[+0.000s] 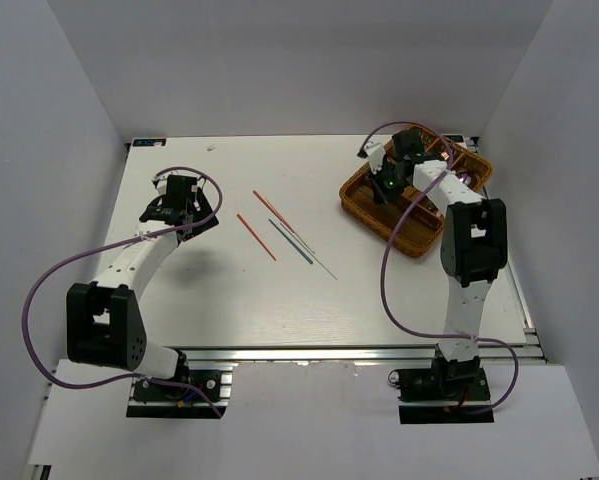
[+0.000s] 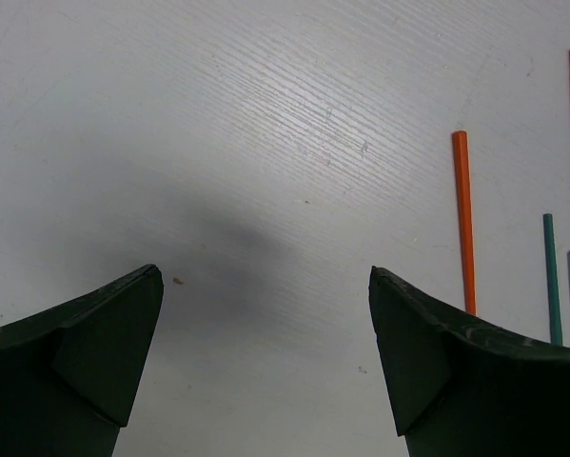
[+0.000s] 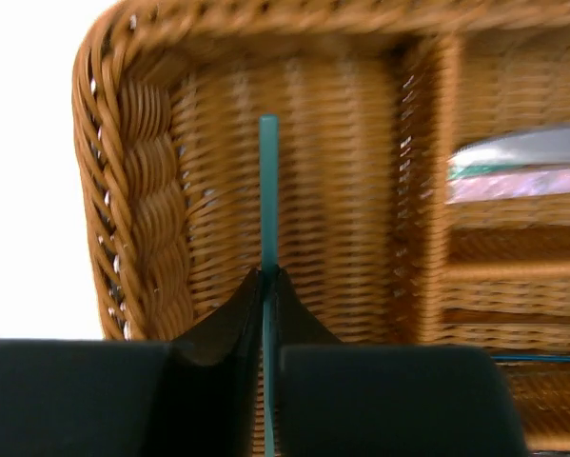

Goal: Sort the eating utensils into containers

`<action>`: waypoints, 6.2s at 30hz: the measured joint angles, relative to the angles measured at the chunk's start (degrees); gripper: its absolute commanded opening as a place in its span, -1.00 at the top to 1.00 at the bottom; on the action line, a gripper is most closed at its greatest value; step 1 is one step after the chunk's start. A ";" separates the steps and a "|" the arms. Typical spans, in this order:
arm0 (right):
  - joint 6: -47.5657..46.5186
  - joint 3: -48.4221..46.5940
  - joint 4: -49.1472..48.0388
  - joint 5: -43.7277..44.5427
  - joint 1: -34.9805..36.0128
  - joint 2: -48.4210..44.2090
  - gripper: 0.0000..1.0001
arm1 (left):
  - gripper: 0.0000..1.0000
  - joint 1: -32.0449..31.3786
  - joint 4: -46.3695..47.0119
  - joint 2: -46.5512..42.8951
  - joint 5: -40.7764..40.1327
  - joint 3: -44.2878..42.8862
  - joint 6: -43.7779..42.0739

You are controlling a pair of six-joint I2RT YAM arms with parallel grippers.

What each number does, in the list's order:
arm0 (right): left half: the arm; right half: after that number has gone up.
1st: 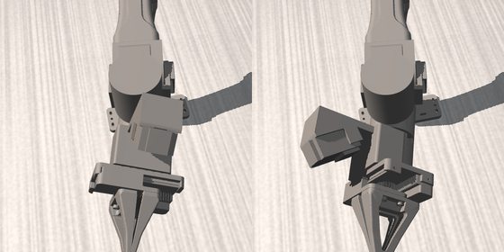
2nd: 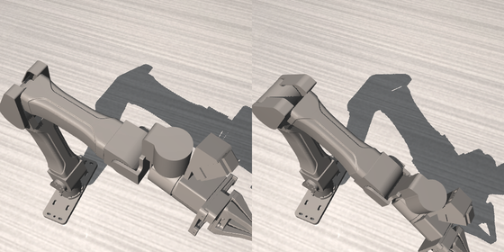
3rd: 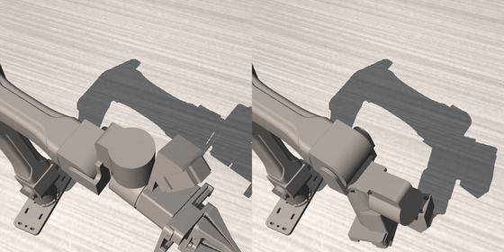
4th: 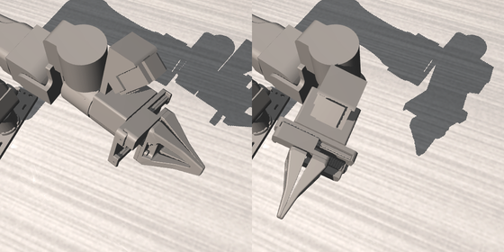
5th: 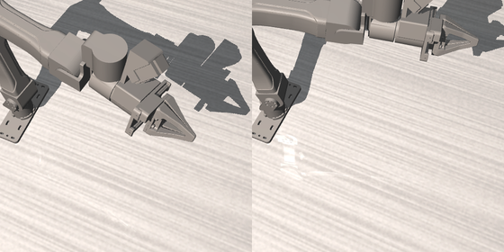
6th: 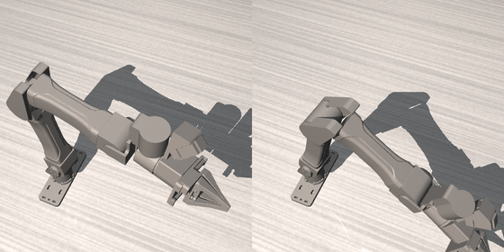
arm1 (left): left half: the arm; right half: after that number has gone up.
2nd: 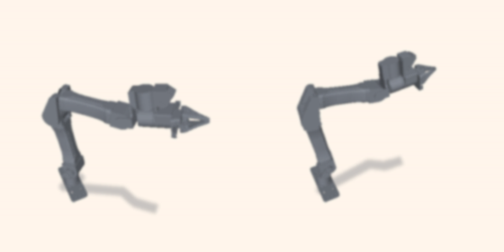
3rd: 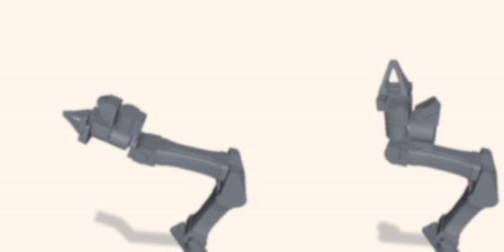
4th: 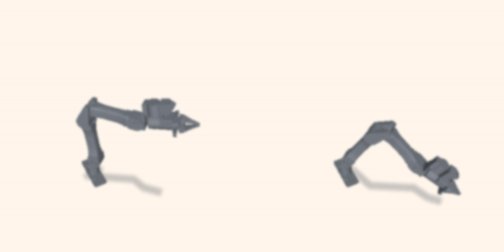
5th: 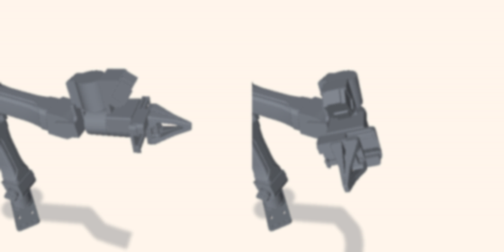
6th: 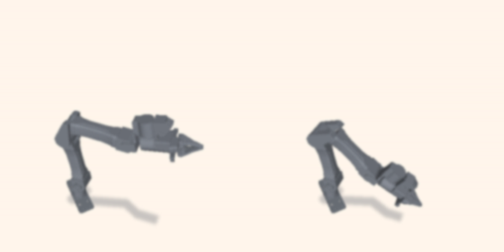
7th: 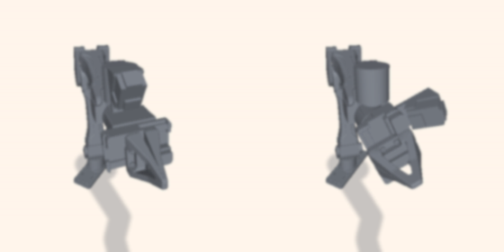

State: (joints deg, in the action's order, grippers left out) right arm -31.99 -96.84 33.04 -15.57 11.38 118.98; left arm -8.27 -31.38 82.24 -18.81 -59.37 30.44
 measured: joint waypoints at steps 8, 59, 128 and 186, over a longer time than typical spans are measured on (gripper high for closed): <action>4.07 3.98 -1.92 3.37 0.63 -3.08 -0.24 | -0.96 -0.09 0.15 0.02 0.02 0.55 -0.02; 36.17 -10.49 -22.40 16.55 39.71 17.29 1.00 | -0.96 -0.09 -1.53 -7.15 -13.05 1.05 2.97; 28.50 13.44 -5.88 16.57 30.16 -7.65 0.24 | -0.96 -0.09 0.63 -7.34 -6.03 1.86 1.03; 32.92 14.12 -5.90 22.29 28.94 -14.99 1.00 | -0.96 -0.44 1.46 -6.56 -4.44 1.92 0.48</action>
State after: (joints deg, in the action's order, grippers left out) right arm 0.93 -82.72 27.14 6.72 40.32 103.98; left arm -8.71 -29.91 75.68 -23.24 -57.45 30.92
